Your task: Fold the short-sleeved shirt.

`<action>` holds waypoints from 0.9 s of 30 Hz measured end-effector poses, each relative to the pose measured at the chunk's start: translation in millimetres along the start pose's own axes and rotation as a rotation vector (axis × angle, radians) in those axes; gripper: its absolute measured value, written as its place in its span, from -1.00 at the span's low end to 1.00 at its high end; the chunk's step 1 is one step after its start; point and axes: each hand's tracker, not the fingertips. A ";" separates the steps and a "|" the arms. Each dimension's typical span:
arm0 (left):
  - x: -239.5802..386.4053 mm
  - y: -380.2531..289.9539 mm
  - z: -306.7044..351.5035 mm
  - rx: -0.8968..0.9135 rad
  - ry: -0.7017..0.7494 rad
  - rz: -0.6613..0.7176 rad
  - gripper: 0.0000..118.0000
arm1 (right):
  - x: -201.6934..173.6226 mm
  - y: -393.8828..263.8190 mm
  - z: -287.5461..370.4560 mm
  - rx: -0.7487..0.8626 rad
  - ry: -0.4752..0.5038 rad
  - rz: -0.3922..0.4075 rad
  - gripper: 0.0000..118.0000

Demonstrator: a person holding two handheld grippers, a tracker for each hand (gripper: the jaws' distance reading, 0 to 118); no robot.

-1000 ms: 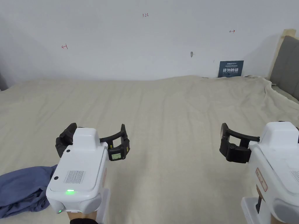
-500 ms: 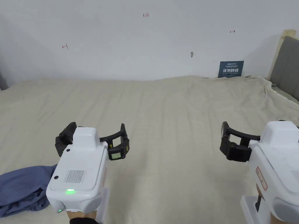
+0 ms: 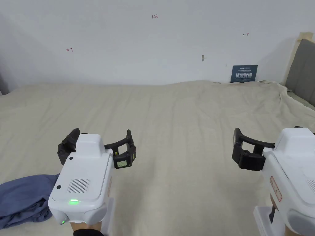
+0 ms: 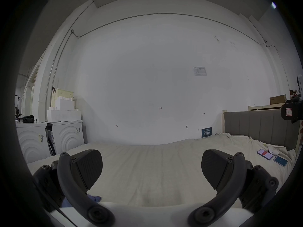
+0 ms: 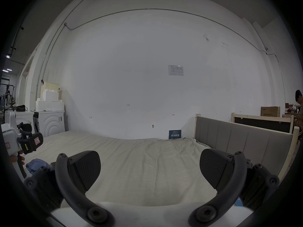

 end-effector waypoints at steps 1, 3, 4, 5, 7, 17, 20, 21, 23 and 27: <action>-0.2 0.0 0.0 0.001 0.002 0.001 1.00 | -0.1 0.0 -0.1 0.001 0.001 0.000 1.00; -0.8 0.0 -0.4 0.000 0.001 0.002 1.00 | 0.0 -0.1 -0.3 0.001 0.002 0.001 1.00; -1.0 -0.1 -0.6 0.000 0.001 0.002 1.00 | 0.0 -0.2 -0.3 0.001 0.002 0.003 1.00; -0.7 -0.2 0.0 0.000 0.002 0.002 1.00 | 0.0 -0.2 -0.4 0.001 0.001 0.004 1.00; -0.7 -0.4 -0.2 -0.001 0.001 0.003 1.00 | 0.3 -0.5 -0.3 0.002 0.000 0.003 1.00; -0.6 -2.2 -0.4 -0.005 0.004 0.004 1.00 | 0.4 -1.3 -0.4 0.003 0.001 0.005 1.00; -0.9 -2.8 -0.3 -0.005 0.001 0.006 1.00 | 1.0 -2.4 -0.8 0.002 0.000 0.003 1.00; -0.9 -3.1 0.1 -0.006 0.002 0.005 1.00 | 1.1 -2.5 -1.0 0.002 0.000 0.002 1.00; -1.3 -3.5 0.1 -0.007 0.002 0.004 1.00 | 1.3 -3.6 -0.9 0.000 0.000 0.002 1.00; -2.3 -3.8 0.0 -0.007 0.005 0.008 1.00 | 1.2 -5.1 -1.3 -0.003 0.000 0.003 1.00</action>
